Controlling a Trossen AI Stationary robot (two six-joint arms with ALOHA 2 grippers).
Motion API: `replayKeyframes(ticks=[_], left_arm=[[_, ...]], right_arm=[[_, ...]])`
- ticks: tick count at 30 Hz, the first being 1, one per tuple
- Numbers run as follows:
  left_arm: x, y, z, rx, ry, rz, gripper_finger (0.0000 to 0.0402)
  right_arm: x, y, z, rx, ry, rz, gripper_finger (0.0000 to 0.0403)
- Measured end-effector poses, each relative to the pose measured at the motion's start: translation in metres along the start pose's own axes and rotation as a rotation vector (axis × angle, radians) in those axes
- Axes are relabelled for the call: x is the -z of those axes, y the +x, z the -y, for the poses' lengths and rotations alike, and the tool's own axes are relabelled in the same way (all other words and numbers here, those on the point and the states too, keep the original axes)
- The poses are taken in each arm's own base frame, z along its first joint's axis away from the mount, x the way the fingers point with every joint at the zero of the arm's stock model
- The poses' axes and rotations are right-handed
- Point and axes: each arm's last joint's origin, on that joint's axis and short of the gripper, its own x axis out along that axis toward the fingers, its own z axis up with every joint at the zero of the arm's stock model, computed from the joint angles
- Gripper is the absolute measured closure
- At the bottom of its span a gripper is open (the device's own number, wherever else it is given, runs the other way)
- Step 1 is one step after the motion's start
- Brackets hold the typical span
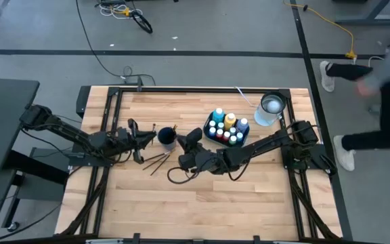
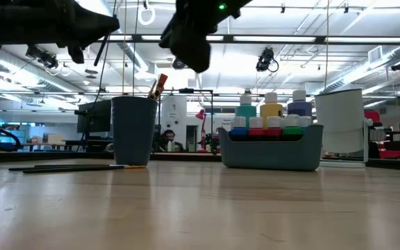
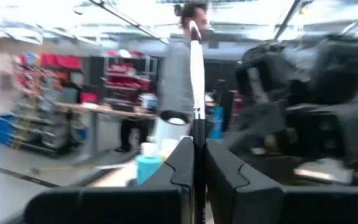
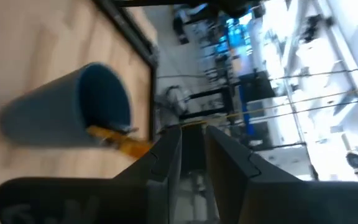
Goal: Pick & Place Paint Supplies
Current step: Put the silver paintbrush into the blue cup
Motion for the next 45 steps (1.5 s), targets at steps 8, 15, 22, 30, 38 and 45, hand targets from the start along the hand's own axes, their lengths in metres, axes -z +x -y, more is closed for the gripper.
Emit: replayKeyframes(ticks=[8,15,22,30,38,45], left_arm=[[0.002,0.010,-0.014,-0.034,0.053,0.012,0.0379],[0.010,0.022,-0.025,-0.036,0.074,0.025,0.0379],[0.024,0.032,-0.029,-0.057,0.095,0.033,0.0379],[0.050,0.056,-0.025,-0.046,0.177,-0.062,0.0379],[0.070,0.066,-0.025,-0.140,0.191,-0.145,0.0372],[0.077,0.060,-0.030,-0.219,0.189,-0.181,0.0367]], right_arm=[[0.018,-0.032,0.038,-0.308,0.257,0.055,0.0325],[0.047,-0.024,0.069,-0.643,0.544,0.205,0.0325],[0.071,0.000,0.049,-0.733,0.769,0.416,0.0325],[0.084,0.003,0.036,-0.750,0.947,0.380,0.0325],[0.083,0.003,0.035,-0.753,0.961,0.382,0.0325],[0.082,0.003,0.036,-0.746,0.962,0.390,0.0325]])
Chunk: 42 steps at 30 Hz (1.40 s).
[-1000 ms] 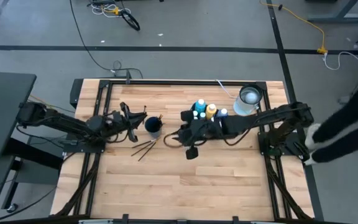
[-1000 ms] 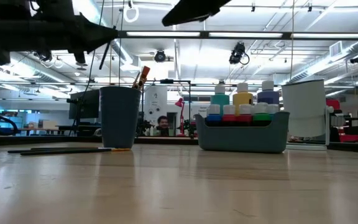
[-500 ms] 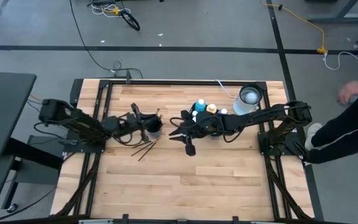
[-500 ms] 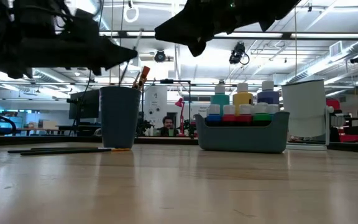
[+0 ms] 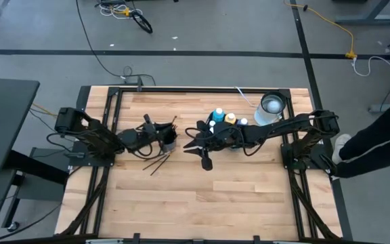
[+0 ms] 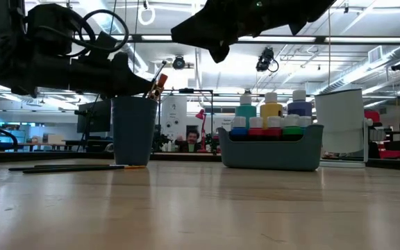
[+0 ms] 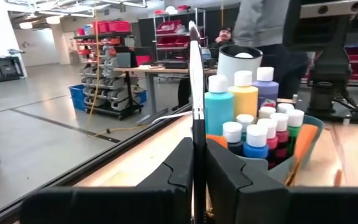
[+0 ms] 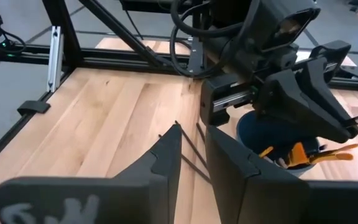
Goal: Pick & Place Paint Supplies
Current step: Put the silver paintbrush into the blue cup
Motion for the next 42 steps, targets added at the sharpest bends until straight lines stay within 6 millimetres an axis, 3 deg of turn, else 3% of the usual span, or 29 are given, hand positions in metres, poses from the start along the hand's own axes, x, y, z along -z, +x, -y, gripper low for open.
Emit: replayKeyframes(ticks=[10,25,35,42], left_arm=[[0.001,0.000,0.001,0.020,0.005,-0.011,0.0344],[0.000,0.000,0.000,0.018,-0.014,-0.001,0.0343],[-0.013,-0.002,0.001,0.064,-0.030,0.090,0.0342],[-0.032,-0.008,0.002,0.105,-0.023,0.162,0.0342]], right_arm=[[-0.001,0.000,0.000,0.001,-0.007,0.007,0.0325],[-0.001,0.000,0.000,0.001,-0.009,0.008,0.0325],[-0.001,0.000,-0.004,0.015,-0.044,0.013,0.0323],[-0.002,0.001,-0.016,0.065,-0.082,0.011,0.0279]])
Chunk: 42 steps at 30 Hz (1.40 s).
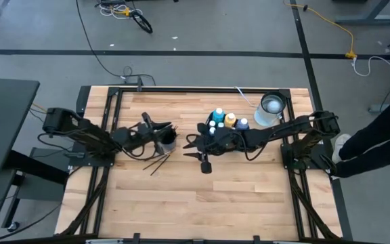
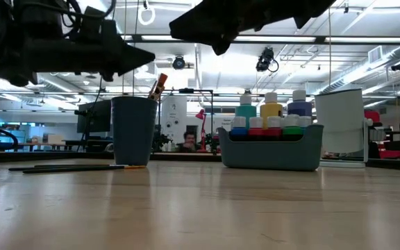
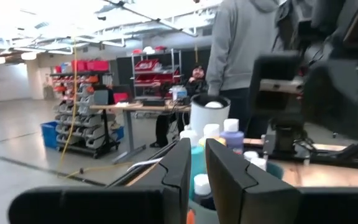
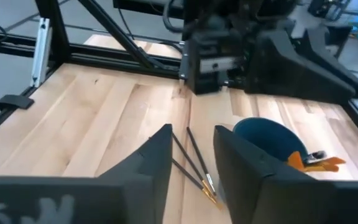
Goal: Pick & Place Paint Supplies
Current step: Put the silver paintbrush into the blue cup
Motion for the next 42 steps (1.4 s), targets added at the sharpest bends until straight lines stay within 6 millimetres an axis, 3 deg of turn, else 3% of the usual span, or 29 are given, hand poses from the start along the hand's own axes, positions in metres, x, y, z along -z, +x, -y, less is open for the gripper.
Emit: replayKeyframes(ticks=[9,21,37,42], left_arm=[[-0.022,-0.005,-0.001,0.131,-0.056,0.058,0.0334],[-0.042,-0.007,0.003,0.375,-0.184,0.088,0.0264],[-0.043,-0.008,0.005,0.399,-0.135,0.102,0.0267],[-0.049,-0.005,0.015,0.418,-0.108,0.090,0.0267]], right_arm=[[0.000,0.000,-0.010,-0.016,0.083,-0.007,0.0228],[-0.002,-0.001,-0.020,-0.045,0.084,0.002,0.0240],[-0.006,-0.001,-0.018,-0.035,0.056,0.047,0.0242],[-0.006,-0.001,-0.019,-0.036,0.057,0.048,0.0242]])
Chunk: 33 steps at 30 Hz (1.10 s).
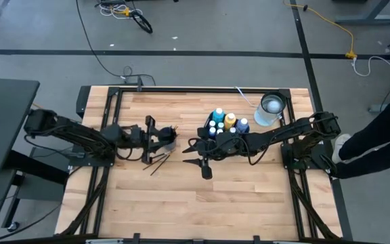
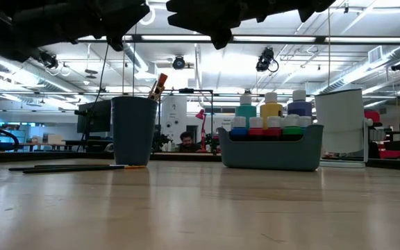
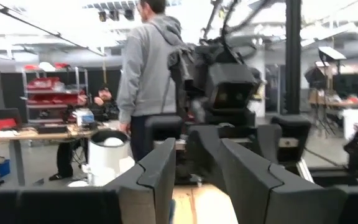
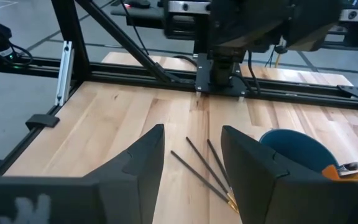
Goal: Pick & Place Paint Supplies
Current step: Put the silver paintbrush into the blue cup
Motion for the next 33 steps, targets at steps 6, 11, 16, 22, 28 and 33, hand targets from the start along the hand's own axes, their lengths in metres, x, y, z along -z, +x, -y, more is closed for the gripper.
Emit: replayKeyframes(ticks=[6,11,16,22,28,33], left_arm=[[-0.005,0.017,0.016,0.045,0.001,-0.121,0.0267],[-0.012,0.020,0.029,0.013,0.005,-0.232,0.0267],[-0.027,0.007,0.038,-0.101,0.017,-0.360,0.0267],[-0.054,-0.023,0.044,-0.128,-0.107,-0.404,0.0267],[-0.055,-0.047,0.052,-0.056,-0.215,-0.470,0.0267],[-0.039,-0.056,0.061,-0.093,-0.276,-0.562,0.0267]], right_arm=[[0.000,0.000,0.000,0.000,0.001,0.000,0.0242],[0.000,0.000,0.000,-0.001,0.001,0.000,0.0242],[0.000,0.000,0.000,-0.001,0.001,0.000,0.0242],[-0.002,0.000,0.000,0.000,-0.006,0.020,0.0242],[-0.006,0.000,0.000,0.002,-0.005,0.065,0.0242],[-0.007,0.000,0.000,-0.006,0.007,0.075,0.0242]])
